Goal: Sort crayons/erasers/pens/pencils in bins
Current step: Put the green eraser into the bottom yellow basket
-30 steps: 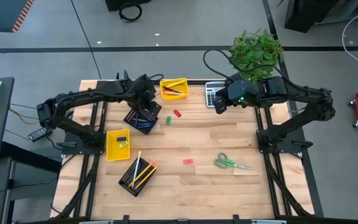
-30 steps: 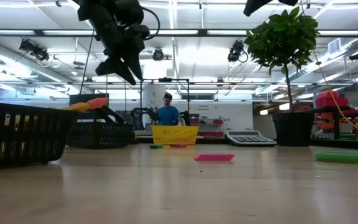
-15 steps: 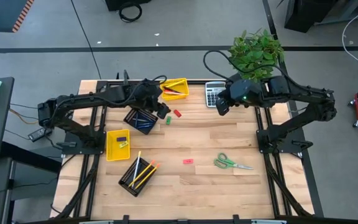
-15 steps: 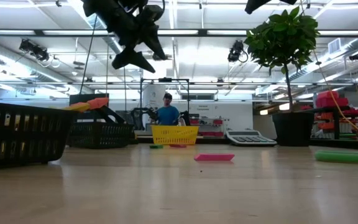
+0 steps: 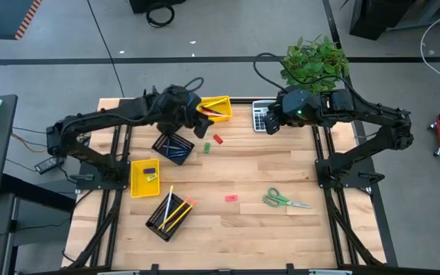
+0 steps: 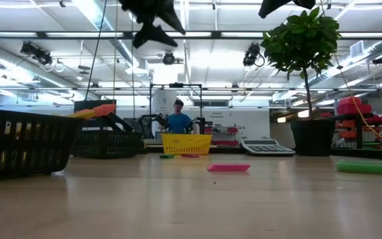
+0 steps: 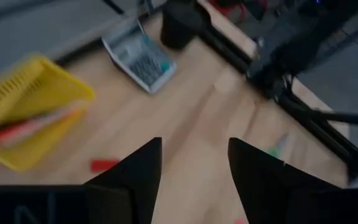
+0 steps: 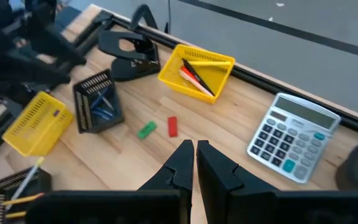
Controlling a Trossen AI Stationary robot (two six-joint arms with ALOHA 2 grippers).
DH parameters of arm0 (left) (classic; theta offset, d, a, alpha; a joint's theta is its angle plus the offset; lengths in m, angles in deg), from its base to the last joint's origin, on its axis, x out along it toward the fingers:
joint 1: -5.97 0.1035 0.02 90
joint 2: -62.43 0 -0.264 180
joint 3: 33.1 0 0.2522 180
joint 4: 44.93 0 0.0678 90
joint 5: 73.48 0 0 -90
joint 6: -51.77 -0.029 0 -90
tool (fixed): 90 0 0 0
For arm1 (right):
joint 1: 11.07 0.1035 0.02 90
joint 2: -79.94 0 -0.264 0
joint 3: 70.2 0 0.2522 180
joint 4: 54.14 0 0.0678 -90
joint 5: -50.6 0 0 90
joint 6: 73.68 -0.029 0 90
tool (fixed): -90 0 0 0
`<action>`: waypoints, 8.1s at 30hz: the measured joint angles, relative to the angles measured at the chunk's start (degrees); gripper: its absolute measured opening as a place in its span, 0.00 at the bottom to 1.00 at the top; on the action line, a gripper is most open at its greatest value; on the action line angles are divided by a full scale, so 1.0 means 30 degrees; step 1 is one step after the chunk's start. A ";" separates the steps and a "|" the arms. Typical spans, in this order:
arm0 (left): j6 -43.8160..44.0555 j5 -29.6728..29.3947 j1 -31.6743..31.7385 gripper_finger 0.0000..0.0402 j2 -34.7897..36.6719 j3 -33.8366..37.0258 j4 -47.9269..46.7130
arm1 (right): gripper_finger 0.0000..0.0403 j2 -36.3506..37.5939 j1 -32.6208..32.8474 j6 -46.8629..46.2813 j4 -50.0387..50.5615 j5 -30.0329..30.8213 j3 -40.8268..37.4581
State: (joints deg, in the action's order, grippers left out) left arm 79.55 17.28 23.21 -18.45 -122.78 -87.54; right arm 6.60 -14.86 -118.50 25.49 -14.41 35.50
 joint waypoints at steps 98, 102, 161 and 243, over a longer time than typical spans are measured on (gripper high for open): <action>0.5816 -0.0118 0.0489 0.53 -1.2750 -0.5274 -0.8062 | 0.06 0.0882 -0.9486 1.2989 0.2221 -1.2906 0.0015; 0.5810 -0.0108 0.0379 0.54 -1.2750 -0.5274 -0.8059 | 0.06 0.0882 -0.9486 1.2485 0.2228 -1.2871 0.0015; 0.6196 0.0224 0.0283 0.52 -1.2721 -0.5274 -0.8054 | 0.06 0.0882 -0.9479 1.1196 0.2300 -1.2840 0.0015; 0.6392 -0.0271 0.0311 0.43 -1.4426 -0.4619 -0.7938 | 0.06 0.0874 -0.9049 0.8663 0.2381 -1.1194 0.0007</action>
State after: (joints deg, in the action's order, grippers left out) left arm 98.73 16.47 24.14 -61.73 -136.64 -111.35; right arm 9.22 -42.01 -92.51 32.63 -48.00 35.52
